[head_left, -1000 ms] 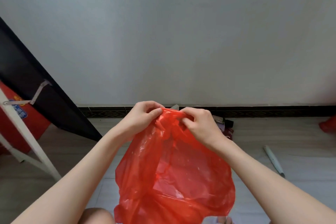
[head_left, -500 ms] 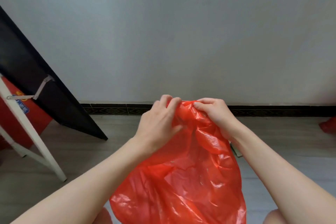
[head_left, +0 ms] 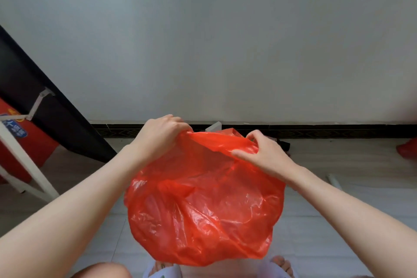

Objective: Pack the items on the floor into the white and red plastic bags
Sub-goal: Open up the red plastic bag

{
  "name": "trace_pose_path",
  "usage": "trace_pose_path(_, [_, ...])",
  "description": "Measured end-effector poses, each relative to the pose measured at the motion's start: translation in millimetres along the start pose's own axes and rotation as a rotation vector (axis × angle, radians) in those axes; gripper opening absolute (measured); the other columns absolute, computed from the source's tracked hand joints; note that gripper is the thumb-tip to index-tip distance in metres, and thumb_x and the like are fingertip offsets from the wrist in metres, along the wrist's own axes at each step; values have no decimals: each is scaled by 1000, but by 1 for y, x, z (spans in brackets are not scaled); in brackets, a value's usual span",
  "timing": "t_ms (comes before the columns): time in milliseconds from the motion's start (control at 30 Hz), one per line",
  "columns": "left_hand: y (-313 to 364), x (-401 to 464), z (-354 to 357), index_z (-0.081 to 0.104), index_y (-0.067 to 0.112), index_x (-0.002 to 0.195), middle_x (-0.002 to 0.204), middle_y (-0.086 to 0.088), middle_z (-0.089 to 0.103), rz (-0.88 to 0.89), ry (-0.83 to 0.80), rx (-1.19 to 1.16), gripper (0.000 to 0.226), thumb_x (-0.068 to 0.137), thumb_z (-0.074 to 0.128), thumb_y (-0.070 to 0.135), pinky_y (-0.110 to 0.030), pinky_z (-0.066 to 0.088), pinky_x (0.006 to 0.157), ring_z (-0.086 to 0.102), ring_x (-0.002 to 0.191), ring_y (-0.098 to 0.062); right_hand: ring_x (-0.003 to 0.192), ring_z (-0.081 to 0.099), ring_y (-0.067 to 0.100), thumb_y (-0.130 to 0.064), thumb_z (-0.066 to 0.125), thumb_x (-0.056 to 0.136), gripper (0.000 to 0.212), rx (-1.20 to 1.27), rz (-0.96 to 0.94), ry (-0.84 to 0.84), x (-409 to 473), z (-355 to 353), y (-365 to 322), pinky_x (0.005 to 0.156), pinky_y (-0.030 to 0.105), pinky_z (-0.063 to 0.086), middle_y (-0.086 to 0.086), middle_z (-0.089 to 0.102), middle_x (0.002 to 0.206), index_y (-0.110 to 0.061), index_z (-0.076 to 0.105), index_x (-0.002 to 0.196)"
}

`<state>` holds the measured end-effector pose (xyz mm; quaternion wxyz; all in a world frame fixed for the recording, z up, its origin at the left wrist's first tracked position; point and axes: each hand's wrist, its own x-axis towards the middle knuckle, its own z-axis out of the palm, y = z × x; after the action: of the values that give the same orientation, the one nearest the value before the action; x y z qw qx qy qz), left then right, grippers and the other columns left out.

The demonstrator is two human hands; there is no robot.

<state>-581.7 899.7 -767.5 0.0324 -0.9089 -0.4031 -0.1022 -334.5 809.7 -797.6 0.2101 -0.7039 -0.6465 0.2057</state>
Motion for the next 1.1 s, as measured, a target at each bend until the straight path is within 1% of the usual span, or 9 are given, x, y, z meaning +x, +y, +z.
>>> trace_pose_path(67, [-10,-3,7,62,31,114,106,5,62,-18,-46,4,37,84,51,10,-37,49,70,51,105,-20,101,59,28,-49,57,83,56,-406,-177,-113,11,12,2,81,38,45,2,51,121,-19,37,125])
trace_pose_path(133, [-19,-9,21,62,31,113,102,4,61,-33,-76,-13,34,83,56,15,-35,48,66,49,102,-20,102,58,34,-30,50,89,49,-505,-250,-146,26,27,4,81,39,45,7,46,127,-15,30,131])
trace_pose_path(333, [-60,-14,88,68,18,95,80,-3,65,-115,59,74,38,69,43,8,-35,47,50,59,75,-30,113,50,31,-33,43,90,42,-394,-264,-228,87,106,21,91,41,43,8,44,125,-19,39,130])
trace_pose_path(467, [-87,-10,141,65,9,98,86,-13,62,-301,97,65,47,54,65,-9,-40,48,56,58,74,-36,117,44,29,-33,44,89,45,-248,-153,-194,135,160,26,94,44,43,8,43,125,-23,42,132])
trace_pose_path(700, [-128,-13,206,66,13,96,85,-8,59,-374,77,95,38,71,37,11,-39,43,59,54,75,-33,127,40,30,-24,46,91,50,-18,-33,-368,198,237,41,105,38,34,12,39,139,-18,35,139])
trace_pose_path(833, [-144,-8,218,65,10,95,85,-12,59,-482,24,77,29,69,58,-1,-42,44,60,54,77,-35,131,39,24,-33,55,89,55,141,-19,-397,209,265,45,108,34,31,8,42,140,-17,36,138])
trace_pose_path(933, [-143,-13,232,54,17,120,111,-11,57,-434,-163,41,52,72,71,28,-45,44,79,55,100,-35,129,41,18,-40,62,84,62,231,29,-438,210,267,52,103,27,31,4,44,139,-20,38,138])
trace_pose_path(1000, [-136,-10,236,43,23,131,129,-7,50,-334,-200,22,66,75,56,57,-45,39,92,49,115,-28,125,46,18,-42,60,84,59,259,86,-375,208,263,66,102,29,34,3,47,136,-19,42,135])
trace_pose_path(1100, [-130,23,235,44,21,130,134,-9,47,-269,-116,-22,65,81,38,61,-42,35,98,45,120,-28,122,46,26,-35,54,89,47,24,120,-240,214,259,104,101,36,38,9,49,132,-14,46,130])
